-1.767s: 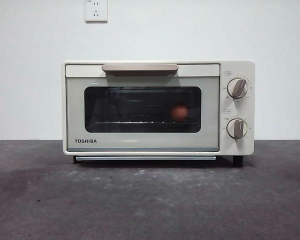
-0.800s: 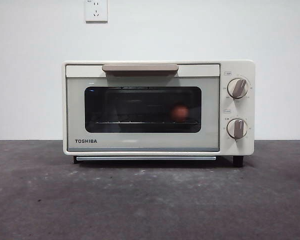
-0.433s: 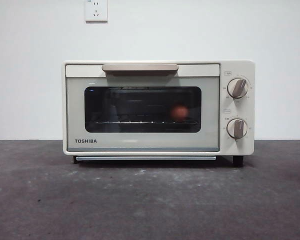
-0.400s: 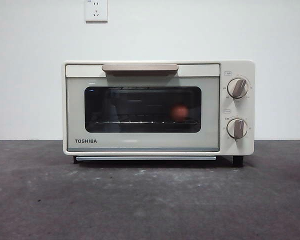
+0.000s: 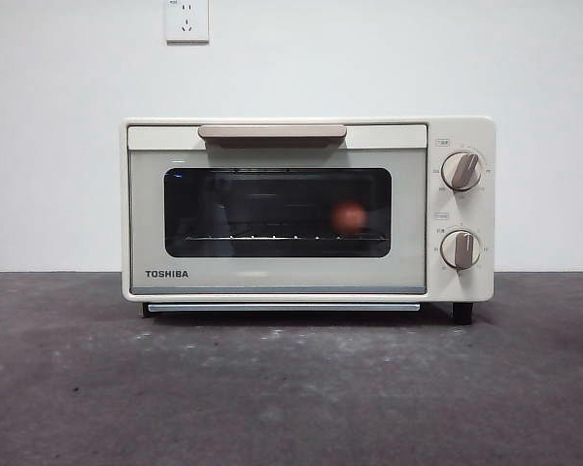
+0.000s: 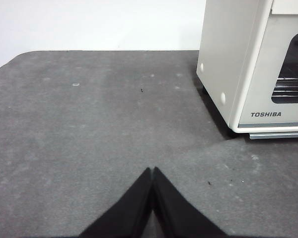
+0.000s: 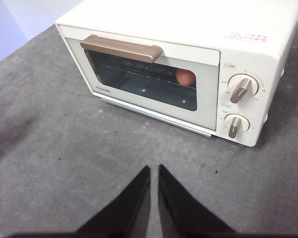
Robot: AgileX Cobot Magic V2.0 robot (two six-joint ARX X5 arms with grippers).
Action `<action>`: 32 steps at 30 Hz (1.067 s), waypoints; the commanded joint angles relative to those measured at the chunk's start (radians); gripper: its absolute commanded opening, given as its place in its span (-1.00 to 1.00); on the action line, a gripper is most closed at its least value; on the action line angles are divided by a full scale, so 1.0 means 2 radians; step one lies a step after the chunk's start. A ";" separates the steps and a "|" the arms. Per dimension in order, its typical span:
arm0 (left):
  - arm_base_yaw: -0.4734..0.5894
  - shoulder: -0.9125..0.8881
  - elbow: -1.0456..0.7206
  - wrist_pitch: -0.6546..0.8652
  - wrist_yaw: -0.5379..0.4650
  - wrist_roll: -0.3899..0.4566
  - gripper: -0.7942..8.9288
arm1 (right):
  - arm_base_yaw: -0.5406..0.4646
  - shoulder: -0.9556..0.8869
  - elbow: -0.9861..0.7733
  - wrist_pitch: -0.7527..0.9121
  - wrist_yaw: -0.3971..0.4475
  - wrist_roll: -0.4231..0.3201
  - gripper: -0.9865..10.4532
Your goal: Eggoven
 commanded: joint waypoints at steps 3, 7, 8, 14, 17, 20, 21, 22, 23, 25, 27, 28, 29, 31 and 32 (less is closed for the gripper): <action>0.001 -0.001 -0.014 -0.002 0.001 -0.004 -0.82 | 0.005 0.000 0.003 0.004 0.002 -0.005 -0.82; 0.001 -0.001 -0.014 -0.002 0.001 -0.004 -0.82 | -0.043 -0.033 0.003 0.005 0.022 -0.042 -0.82; 0.001 -0.001 -0.014 -0.002 0.001 -0.004 -0.82 | -0.063 -0.040 0.002 0.005 0.021 -0.052 -0.82; 0.001 -0.001 -0.014 -0.002 0.001 -0.004 -0.82 | -0.232 -0.084 -0.046 0.055 -0.025 -0.070 -0.82; 0.001 -0.001 -0.014 -0.002 0.001 -0.004 -0.82 | -0.299 -0.122 -0.099 0.110 -0.017 -0.076 -0.82; 0.001 -0.001 -0.014 -0.002 0.001 -0.004 -0.82 | -0.341 -0.161 -0.165 0.181 -0.023 -0.077 -0.82; 0.001 -0.001 -0.014 -0.002 0.001 -0.004 -0.82 | -0.348 -0.172 -0.185 0.202 -0.027 -0.077 -0.82; 0.001 -0.001 -0.014 -0.002 0.001 -0.004 -0.82 | -0.354 -0.186 -0.212 0.227 -0.032 -0.077 -0.82; 0.001 -0.001 -0.014 -0.002 0.001 -0.004 -0.82 | -0.356 -0.196 -0.232 0.244 -0.032 -0.077 -0.82; 0.001 -0.001 -0.014 -0.002 0.001 -0.004 -0.82 | -0.358 -0.217 -0.275 0.275 -0.032 -0.077 -0.82; 0.001 -0.001 -0.014 -0.002 0.001 -0.004 -0.82 | -0.359 -0.233 -0.307 0.293 -0.032 -0.077 -0.82; 0.001 -0.001 -0.014 -0.002 0.001 -0.004 -0.82 | -0.359 -0.242 -0.324 0.298 -0.032 -0.077 -0.82; 0.001 -0.001 -0.014 -0.002 0.001 -0.004 -0.82 | -0.359 -0.249 -0.336 0.298 -0.031 -0.077 -0.82; 0.001 -0.001 -0.014 -0.002 0.001 -0.004 -0.82 | -0.358 -0.263 -0.361 0.298 -0.030 -0.077 -0.82; 0.001 -0.001 -0.014 -0.002 0.001 -0.004 -0.82 | -0.359 -0.270 -0.371 0.298 -0.030 -0.077 -0.82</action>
